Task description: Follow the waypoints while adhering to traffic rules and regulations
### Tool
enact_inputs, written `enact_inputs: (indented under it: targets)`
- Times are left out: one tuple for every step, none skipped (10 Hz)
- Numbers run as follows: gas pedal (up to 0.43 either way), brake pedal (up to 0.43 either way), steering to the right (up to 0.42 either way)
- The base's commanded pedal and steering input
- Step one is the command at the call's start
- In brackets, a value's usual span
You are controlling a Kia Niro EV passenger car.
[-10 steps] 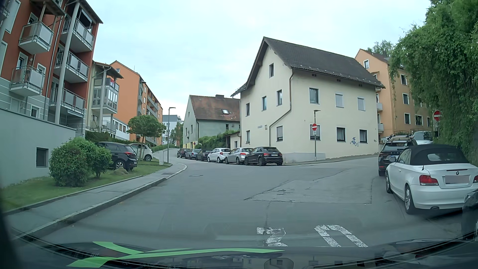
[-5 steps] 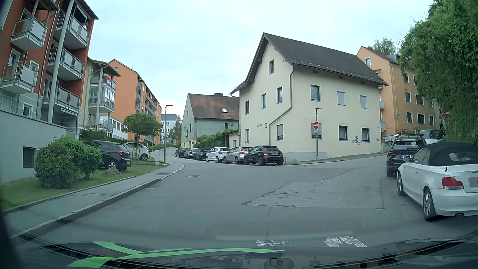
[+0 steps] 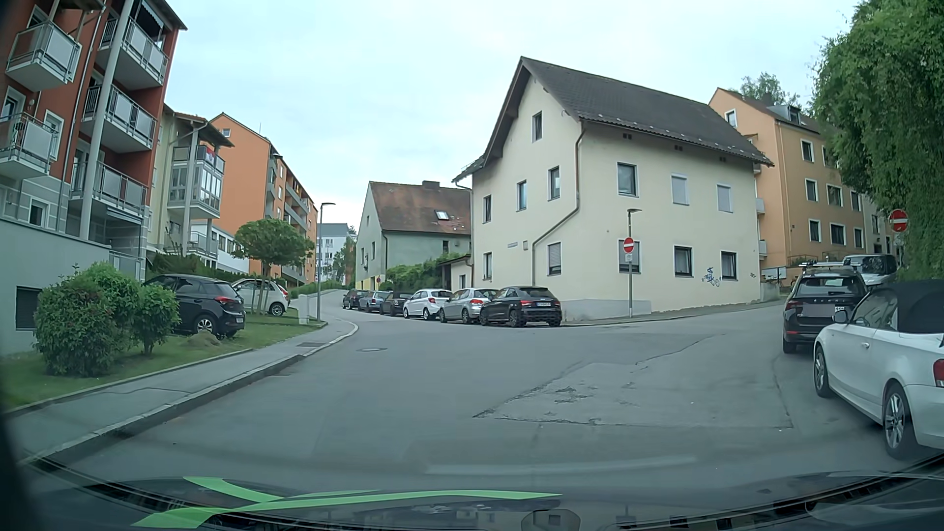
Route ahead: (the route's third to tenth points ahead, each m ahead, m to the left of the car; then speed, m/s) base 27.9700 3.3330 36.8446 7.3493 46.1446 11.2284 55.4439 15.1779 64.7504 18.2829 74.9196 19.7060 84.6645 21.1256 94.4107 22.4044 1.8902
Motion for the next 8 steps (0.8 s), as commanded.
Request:
enact_inputs:
  targets:
    - [0.138,0.116,0.004]
    - [0.138,0.116,0.004]
    - [0.138,0.11,0.004]
    - [0.138,0.116,0.004]
    - [0.138,0.116,0.004]
    - [0.138,0.116,0.002]
    - [0.138,0.116,0.003]
    - [0.138,0.116,0.002]
